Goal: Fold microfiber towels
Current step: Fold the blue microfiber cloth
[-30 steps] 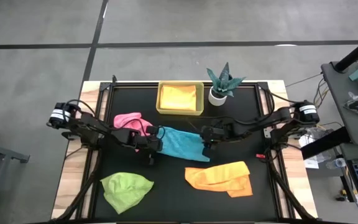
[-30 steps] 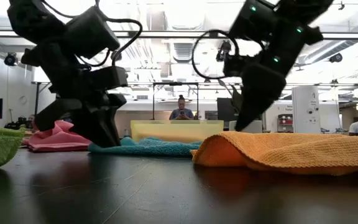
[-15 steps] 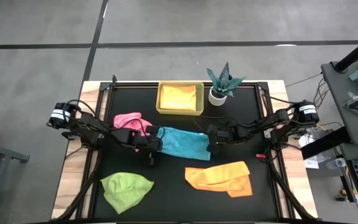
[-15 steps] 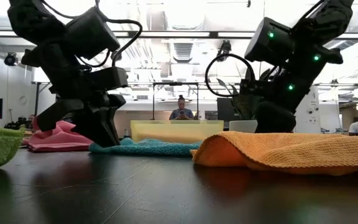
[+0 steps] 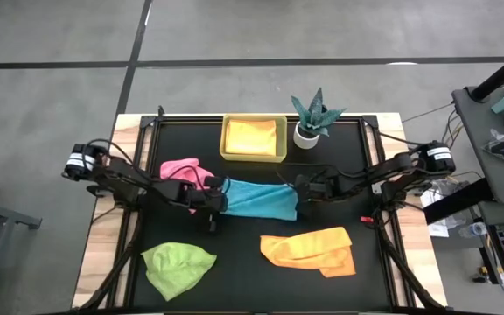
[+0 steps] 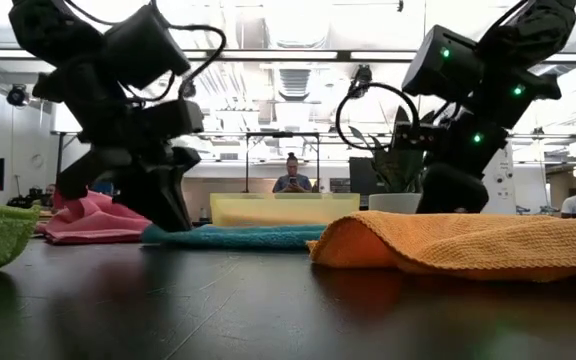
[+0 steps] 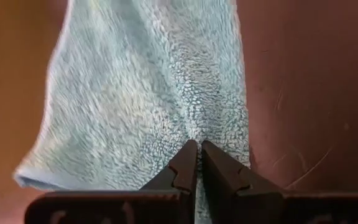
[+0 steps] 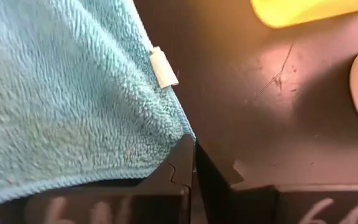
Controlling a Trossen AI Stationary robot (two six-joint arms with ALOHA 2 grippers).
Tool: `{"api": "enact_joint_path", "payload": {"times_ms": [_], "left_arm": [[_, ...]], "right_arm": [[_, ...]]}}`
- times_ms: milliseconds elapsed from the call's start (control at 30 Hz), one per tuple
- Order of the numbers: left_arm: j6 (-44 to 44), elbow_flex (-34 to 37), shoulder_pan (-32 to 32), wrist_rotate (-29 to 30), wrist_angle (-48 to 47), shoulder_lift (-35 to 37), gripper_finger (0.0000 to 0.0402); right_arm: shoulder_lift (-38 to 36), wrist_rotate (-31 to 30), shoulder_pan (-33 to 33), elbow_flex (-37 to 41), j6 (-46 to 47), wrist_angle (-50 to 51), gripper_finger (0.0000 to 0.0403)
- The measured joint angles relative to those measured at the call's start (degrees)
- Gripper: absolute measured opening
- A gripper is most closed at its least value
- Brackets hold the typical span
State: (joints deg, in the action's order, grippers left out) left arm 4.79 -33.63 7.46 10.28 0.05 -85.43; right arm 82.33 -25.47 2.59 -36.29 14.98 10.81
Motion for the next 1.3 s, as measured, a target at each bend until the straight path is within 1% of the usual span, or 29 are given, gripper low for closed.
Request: {"api": "enact_joint_path", "payload": {"times_ms": [267,400,467,567,700,800,867,967,1067,1200,1300], "left_arm": [[0.2,-0.1,0.0,0.1,0.6,3.7,0.0005],[0.0,-0.1,0.0,0.3,0.7,4.3,0.0006],[-0.5,-0.1,0.0,-0.4,0.9,4.3,0.0013],[-1.6,-0.1,0.0,-1.3,0.8,4.2,0.0037],[-2.9,0.0,0.0,-1.3,-0.7,4.2,0.0084],[-2.4,-0.3,0.0,-1.0,-2.0,4.2,0.0115],[-0.9,-0.4,0.0,-0.6,-1.9,4.2,0.0128],[1.6,-0.4,-0.7,2.3,0.1,4.0,0.0133],[3.0,0.2,-2.3,4.4,4.5,2.7,0.0134],[4.6,0.5,-4.5,5.1,10.7,-0.5,0.0134],[5.1,0.6,-6.1,5.2,13.9,-3.7,0.0134]], "right_arm": [[-5.2,0.2,0.0,0.0,-0.8,0.0,0.0009],[-8.3,1.6,0.0,0.0,-0.7,1.2,0.0009],[-9.4,1.9,0.0,0.0,-0.9,1.3,0.0009],[-10.6,2.7,0.0,0.0,-1.3,1.2,0.001],[-10.8,4.0,0.0,0.0,-1.2,1.0,0.0025],[-10.5,4.0,0.0,0.0,-1.3,1.2,0.0036],[-10.5,4.0,0.0,0.0,-1.3,1.2,0.0039],[-10.7,3.9,0.0,0.0,-1.6,0.7,0.0038],[-10.8,4.5,0.1,0.0,-1.8,-1.2,0.0038],[-8.7,10.6,1.1,0.0,-3.1,-7.4,0.0038],[-5.5,13.1,2.2,0.0,-3.3,-12.8,0.0038]]}}
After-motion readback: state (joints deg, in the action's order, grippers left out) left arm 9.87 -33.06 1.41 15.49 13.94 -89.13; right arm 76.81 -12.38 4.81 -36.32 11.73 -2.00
